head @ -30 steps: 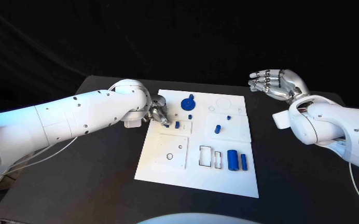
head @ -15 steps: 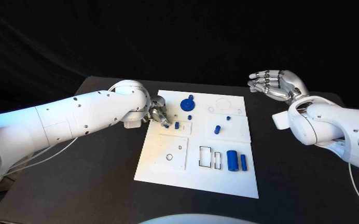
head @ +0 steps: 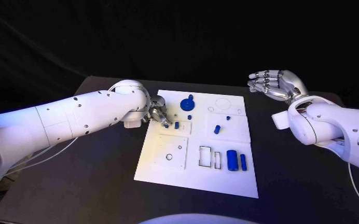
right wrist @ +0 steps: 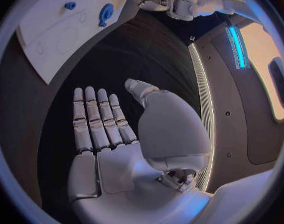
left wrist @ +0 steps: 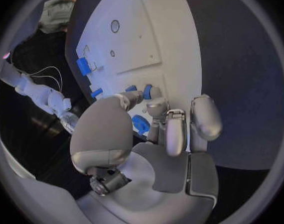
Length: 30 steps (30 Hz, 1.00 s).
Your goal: Assemble the parts on the task board
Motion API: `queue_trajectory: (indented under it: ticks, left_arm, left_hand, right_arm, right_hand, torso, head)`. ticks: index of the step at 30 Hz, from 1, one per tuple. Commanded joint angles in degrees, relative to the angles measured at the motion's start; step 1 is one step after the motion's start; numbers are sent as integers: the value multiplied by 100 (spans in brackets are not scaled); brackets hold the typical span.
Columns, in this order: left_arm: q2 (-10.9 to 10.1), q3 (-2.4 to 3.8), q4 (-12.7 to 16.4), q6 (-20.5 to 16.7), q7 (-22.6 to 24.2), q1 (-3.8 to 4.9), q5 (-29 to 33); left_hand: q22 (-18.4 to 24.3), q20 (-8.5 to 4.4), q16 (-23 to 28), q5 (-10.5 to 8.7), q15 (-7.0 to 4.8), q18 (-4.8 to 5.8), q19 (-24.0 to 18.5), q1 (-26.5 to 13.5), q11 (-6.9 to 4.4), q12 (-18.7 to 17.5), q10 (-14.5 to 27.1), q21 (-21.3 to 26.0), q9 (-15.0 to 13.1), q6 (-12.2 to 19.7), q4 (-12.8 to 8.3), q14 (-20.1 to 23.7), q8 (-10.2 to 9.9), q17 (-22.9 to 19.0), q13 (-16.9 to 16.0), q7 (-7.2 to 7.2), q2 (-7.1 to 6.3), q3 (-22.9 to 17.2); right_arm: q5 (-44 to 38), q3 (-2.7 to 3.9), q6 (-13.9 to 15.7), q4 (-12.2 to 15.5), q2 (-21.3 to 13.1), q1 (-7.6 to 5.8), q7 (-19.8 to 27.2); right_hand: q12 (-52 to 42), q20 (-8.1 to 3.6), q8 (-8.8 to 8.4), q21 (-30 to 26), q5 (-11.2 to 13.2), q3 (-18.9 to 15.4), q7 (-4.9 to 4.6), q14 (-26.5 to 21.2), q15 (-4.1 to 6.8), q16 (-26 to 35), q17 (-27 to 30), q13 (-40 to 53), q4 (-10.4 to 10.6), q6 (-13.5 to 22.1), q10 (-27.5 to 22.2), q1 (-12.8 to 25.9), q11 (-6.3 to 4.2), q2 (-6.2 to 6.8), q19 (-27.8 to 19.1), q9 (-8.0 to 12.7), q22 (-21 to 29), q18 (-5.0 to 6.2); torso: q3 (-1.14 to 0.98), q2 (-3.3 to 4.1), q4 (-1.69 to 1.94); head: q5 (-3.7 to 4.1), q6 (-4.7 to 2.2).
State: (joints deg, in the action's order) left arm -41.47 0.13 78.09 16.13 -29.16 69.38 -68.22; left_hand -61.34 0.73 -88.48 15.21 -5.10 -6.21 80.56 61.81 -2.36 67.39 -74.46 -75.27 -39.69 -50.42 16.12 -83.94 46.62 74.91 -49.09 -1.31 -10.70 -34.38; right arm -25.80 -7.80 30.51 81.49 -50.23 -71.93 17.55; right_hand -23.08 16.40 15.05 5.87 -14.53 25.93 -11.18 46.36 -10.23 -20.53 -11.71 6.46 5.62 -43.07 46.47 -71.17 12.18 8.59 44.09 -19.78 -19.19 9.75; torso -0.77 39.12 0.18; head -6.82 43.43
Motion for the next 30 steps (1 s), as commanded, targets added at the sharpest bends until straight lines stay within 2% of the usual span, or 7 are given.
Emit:
queue_trajectory:
  ticks: [1, 9, 27, 30]
  left_arm:
    - [20, 1, -4, 45, -4, -1, 32]
    - [41, 1, -46, 74, -16, -2, 34]
    - [38, 1, -59, 73, -24, -3, 15]
    - [38, 2, -55, -4, -17, -6, 24]
  left_hand:
    - [-2, -6, -30, 2, -53, 83, 53, -76, -7, 16, -28, -17, 10, -36, 17, -529, 13, 1199, 0, -24, -26, 77]
    - [-36, -11, -41, -11, -57, 89, 63, -214, -7, 6, -23, -33, 27, -55, 53, -535, 8, 1226, 18, -26, -51, 310]
    - [-52, -15, -44, -20, -60, 91, 68, -346, -8, 10, -26, -40, 43, -65, 60, -536, 0, 1233, 13, -25, -65, 545]
    - [-54, -14, -46, -46, -57, 92, 69, -499, -5, 12, -28, -40, 52, -76, 67, -537, -3, 1236, 12, -28, -92, 719]
  right_arm:
    - [-15, 2, -99, 1, 3, 4, 44]
    - [-14, 2, -110, -3, 3, 5, 39]
    - [-11, 2, -118, -7, 2, 6, 39]
    - [-11, 2, -118, -8, 4, 6, 40]
  right_hand:
    - [-32, -5, 25, -19, -4, -33, -439, 45, -1, 36, 6, -7, 12, -49, 53, 67, 4, 8, 25, 9, 6, 37]
    - [-33, -5, 25, -20, -4, -36, -439, 44, -1, 37, 8, -9, 14, -49, 53, 69, 4, 8, 25, 10, 8, 37]
    - [-35, -5, 26, -23, -4, -41, -438, 44, -1, 38, 12, -14, 18, -50, 54, 75, 4, 7, 25, 13, 13, 36]
    - [-35, -5, 26, -23, -4, -41, -438, 44, -1, 38, 12, -14, 18, -50, 54, 75, 4, 7, 25, 13, 13, 36]
  torso:
    - [0, 1, -1]
    - [-2, 4, -3]
    - [-3, 0, 1]
    - [-2, 1, 0]
  head:
    - [-2, -4]
    - [8, -4]
    - [19, -9]
    - [19, -20]
